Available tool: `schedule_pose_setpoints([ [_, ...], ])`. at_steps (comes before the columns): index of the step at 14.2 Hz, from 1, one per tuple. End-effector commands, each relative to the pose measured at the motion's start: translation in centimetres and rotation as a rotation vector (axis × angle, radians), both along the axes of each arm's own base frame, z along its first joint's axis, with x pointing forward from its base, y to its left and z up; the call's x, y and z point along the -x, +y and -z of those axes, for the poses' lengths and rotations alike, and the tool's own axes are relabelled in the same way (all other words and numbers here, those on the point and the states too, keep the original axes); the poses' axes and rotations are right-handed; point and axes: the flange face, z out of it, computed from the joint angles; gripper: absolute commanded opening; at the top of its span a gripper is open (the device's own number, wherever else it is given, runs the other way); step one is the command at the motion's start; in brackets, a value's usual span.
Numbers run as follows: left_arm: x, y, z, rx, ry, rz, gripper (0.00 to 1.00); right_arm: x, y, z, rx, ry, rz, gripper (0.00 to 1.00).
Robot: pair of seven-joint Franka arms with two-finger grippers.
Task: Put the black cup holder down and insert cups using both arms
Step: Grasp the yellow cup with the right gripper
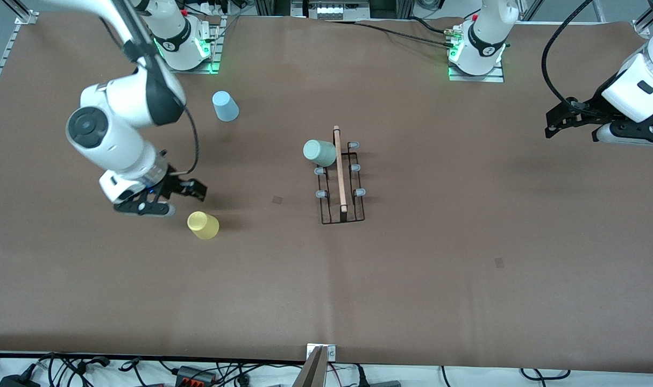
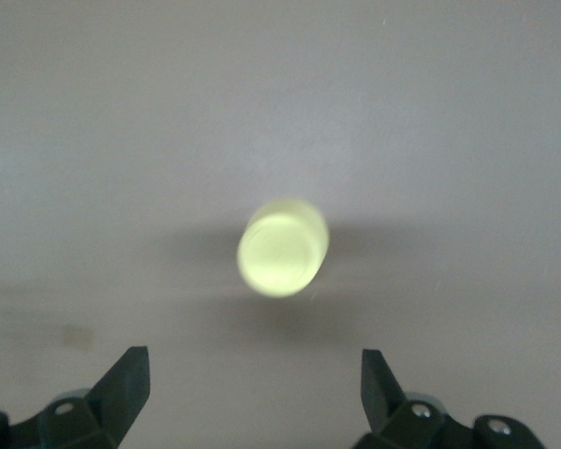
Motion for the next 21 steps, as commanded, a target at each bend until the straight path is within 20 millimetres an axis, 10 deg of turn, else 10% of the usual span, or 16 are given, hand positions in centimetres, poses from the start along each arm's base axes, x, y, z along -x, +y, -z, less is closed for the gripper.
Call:
schedule_pose_setpoints([
  [1, -0.3, 0.1, -0.5, -0.022, -0.004, 0.007, 1.0, -1.2, 1.3, 4.5, -0.011, -0.081, -0.077, 1.0],
  [15, -0.3, 0.3, -0.4, -0.021, -0.002, 0.001, 1.0, -1.2, 0.5, 12.1, 0.021, -0.114, -0.123, 0.96],
  [19, -0.3, 0.3, -0.4, -0.021, -0.001, 0.001, 1.0, -0.9, 0.1, 12.3, 0.032, -0.106, -0.163, 0.18],
  [21, -0.3, 0.3, -0.4, -0.021, -0.001, 0.001, 1.0, -0.7, -0.1, 8.7, 0.05, -0.107, -0.178, 0.11],
])
